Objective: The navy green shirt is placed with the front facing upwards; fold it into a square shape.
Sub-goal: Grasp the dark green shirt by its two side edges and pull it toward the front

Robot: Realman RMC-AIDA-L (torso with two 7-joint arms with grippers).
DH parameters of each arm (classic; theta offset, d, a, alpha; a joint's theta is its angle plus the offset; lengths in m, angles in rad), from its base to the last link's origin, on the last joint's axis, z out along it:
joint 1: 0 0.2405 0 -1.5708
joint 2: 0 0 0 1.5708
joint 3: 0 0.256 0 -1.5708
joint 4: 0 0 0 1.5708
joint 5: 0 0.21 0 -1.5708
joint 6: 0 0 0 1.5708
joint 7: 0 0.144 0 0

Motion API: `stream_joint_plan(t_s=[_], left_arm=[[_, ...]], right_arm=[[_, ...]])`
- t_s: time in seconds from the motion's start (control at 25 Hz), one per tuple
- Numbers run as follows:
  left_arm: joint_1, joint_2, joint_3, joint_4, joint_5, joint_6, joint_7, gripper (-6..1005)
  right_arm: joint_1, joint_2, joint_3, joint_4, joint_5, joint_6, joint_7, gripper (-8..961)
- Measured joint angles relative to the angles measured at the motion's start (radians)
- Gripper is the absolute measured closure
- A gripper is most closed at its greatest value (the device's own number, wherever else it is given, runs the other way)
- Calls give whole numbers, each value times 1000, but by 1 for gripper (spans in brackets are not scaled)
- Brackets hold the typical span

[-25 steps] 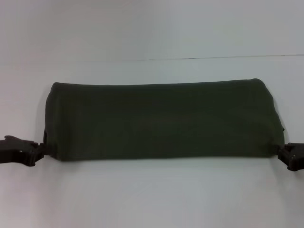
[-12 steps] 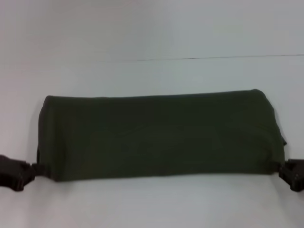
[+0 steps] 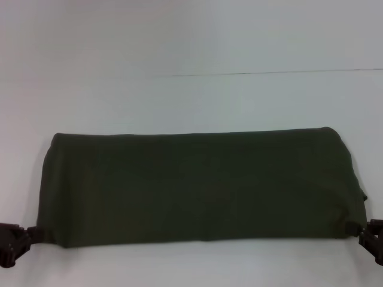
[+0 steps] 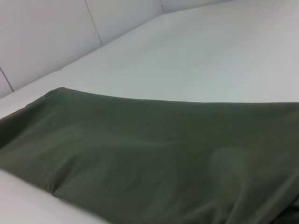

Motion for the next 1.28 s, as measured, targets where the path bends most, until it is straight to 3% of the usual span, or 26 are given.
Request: stream_joint_plan(t_s=[0.68,1.28], left_arm=[[41,6,-112,35,8,46,70,974],[63,3,-118,47,11,64,105,948]], right_arm=[[27,3,-29,55,-7,-5,-17,929],[14,0,-17,59,-4,-4,-13,916]])
